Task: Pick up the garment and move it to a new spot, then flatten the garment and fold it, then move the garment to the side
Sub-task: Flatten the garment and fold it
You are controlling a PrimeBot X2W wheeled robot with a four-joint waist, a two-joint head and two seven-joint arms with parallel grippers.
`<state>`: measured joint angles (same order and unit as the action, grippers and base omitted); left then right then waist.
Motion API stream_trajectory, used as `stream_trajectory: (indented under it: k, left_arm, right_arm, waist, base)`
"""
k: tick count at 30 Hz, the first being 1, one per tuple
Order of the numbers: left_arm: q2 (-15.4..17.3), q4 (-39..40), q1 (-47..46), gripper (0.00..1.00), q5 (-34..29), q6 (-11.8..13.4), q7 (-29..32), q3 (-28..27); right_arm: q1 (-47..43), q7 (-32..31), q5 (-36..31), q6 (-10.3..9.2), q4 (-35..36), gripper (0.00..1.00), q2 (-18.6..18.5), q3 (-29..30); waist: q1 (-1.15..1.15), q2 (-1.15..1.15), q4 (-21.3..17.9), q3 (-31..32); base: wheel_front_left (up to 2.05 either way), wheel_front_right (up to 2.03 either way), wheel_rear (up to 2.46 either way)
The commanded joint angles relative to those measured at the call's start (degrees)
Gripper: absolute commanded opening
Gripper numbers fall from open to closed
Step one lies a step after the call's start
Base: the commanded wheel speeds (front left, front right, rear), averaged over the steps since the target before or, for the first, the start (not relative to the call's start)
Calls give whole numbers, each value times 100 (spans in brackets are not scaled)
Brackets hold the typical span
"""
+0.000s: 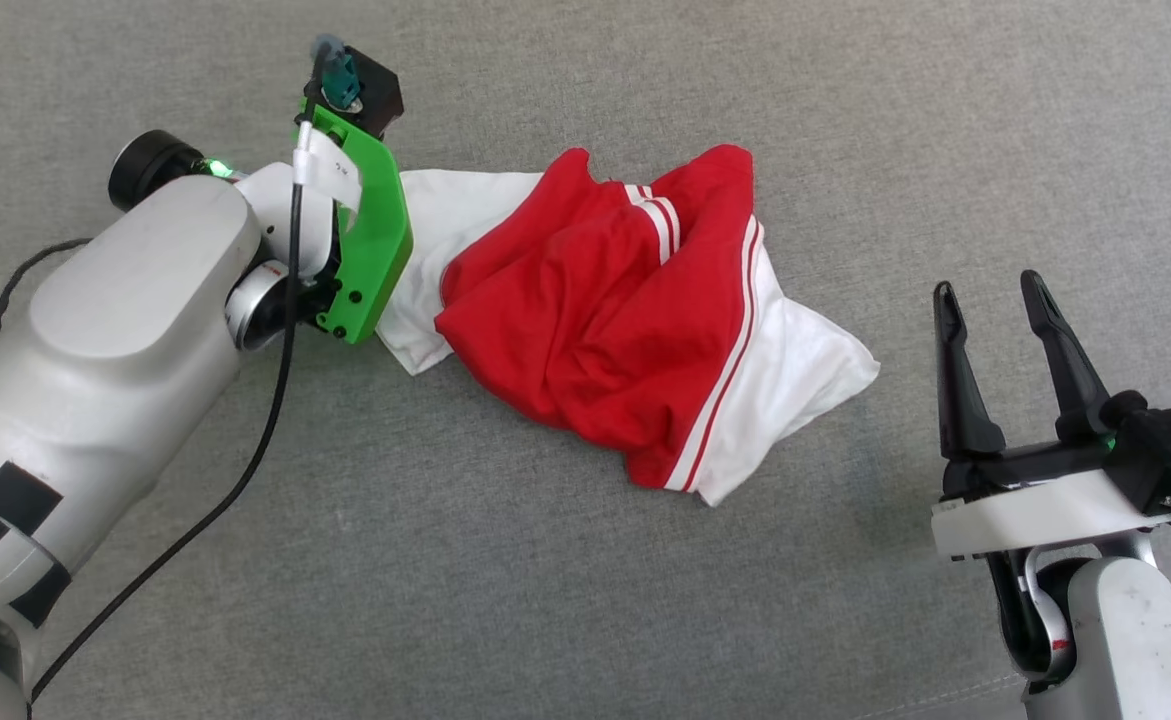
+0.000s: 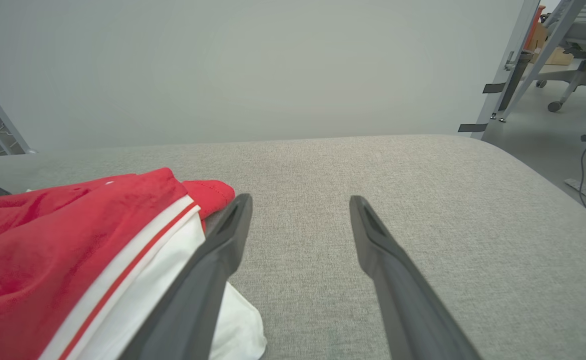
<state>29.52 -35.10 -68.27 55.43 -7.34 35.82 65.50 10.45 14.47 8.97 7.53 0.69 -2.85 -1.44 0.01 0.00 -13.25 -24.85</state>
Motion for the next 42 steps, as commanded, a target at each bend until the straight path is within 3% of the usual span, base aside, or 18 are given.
stream_trajectory:
  k: [1, 8, 17, 21, 28, 29, 30, 37, 42]
  left_arm:
    - [77, -46, 218, 0, 73, -14, -134, 81]
    - [596, 75, 422, 0, 528, -14, -693, -17]
    - [1301, -362, 929, 0, 725, 99, -1012, -142]
    - [1357, -758, 1205, 0, 837, 220, -1232, -209]
    - [1132, -1368, 1634, 0, 990, 214, -1668, -256]
    - [1089, -1425, 1642, 79, 963, 234, -1825, -272]
    - [1014, -1517, 1674, 100, 979, 302, -2059, -338]
    - [724, -1652, 1771, 100, 605, 351, -3391, -316]
    - [625, -1418, 1925, 100, 417, 669, -4734, -517]
  right_arm:
    - [-110, 52, -47, -4, -30, 100, -3, 39]
    - [-459, 52, -222, -4, -102, 100, -3, 124]
    - [-434, 52, -375, -4, -117, 100, -3, 129]
    - [-415, 52, -430, -4, -186, 100, -3, 138]
    - [-445, 52, -507, -4, -237, 100, -3, 150]
    - [-463, 52, -519, -4, -247, 100, -3, 169]
    - [-499, 52, -546, -4, -260, 100, -3, 199]
    - [-630, 52, -770, -4, -212, 100, -3, 358]
    - [-535, 52, -934, -4, -22, 100, -77, 506]
  waist:
    - [-1, 0, 248, 440]
    - [-1, 0, 649, 996]
    - [-1, 0, 775, 952]
    - [-1, 0, 684, 837]
    - [-1, 0, 540, 819]
    - [-1, 0, 552, 862]
    - [-1, 0, 578, 934]
    - [-1, 0, 843, 1412]
    - [-1, 0, 1074, 1677]
  base:
    - [0, 0, 0]
    - [0, 0, 0]
    - [0, 0, 0]
    - [0, 0, 0]
    - [0, 0, 0]
    - [0, 0, 0]
    - [0, 0, 0]
    - [0, 0, 0]
    - [0, 0, 0]
